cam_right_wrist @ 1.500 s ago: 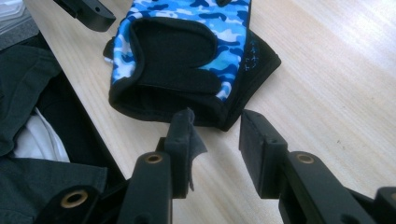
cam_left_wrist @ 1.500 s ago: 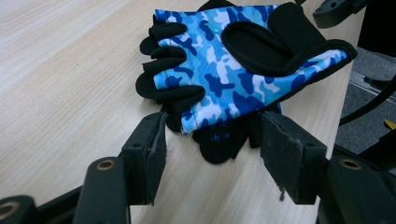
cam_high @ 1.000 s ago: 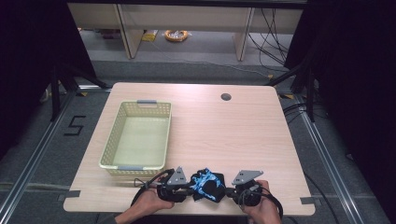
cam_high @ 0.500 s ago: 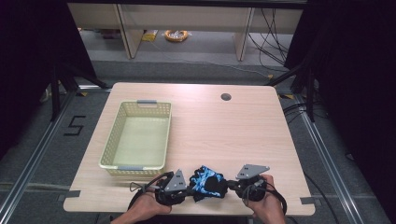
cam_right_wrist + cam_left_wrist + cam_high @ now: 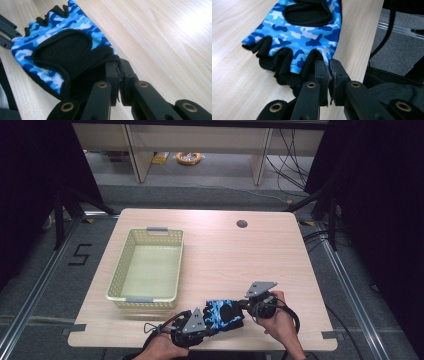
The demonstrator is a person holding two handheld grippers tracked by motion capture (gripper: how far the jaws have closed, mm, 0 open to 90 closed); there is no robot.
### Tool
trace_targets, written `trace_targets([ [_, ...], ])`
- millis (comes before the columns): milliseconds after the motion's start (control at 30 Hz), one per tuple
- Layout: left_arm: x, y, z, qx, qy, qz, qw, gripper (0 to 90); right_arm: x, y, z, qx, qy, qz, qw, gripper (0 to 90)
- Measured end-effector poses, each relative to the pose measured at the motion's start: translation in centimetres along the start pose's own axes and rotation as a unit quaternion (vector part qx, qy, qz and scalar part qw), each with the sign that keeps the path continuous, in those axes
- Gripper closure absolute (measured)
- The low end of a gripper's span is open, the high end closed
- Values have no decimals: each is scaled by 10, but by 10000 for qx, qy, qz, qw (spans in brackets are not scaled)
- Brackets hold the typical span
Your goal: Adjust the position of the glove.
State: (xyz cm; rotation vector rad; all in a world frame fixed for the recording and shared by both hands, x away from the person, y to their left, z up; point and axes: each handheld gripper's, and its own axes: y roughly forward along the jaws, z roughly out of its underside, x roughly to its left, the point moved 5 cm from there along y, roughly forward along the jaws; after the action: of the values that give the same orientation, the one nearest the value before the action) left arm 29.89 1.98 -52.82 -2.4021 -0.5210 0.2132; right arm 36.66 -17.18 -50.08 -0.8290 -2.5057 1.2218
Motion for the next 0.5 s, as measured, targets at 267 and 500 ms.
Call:
trace_targets([
  [267, -2, 14, 6, 261, 137, -26, 9996, 838, -7, 14, 2, 136, 32, -68, 9999, 875],
  [500, -3, 17, 11, 311, 108, -31, 9995, 811, -7, 21, 11, 369, 100, 1, 9993, 858],
])
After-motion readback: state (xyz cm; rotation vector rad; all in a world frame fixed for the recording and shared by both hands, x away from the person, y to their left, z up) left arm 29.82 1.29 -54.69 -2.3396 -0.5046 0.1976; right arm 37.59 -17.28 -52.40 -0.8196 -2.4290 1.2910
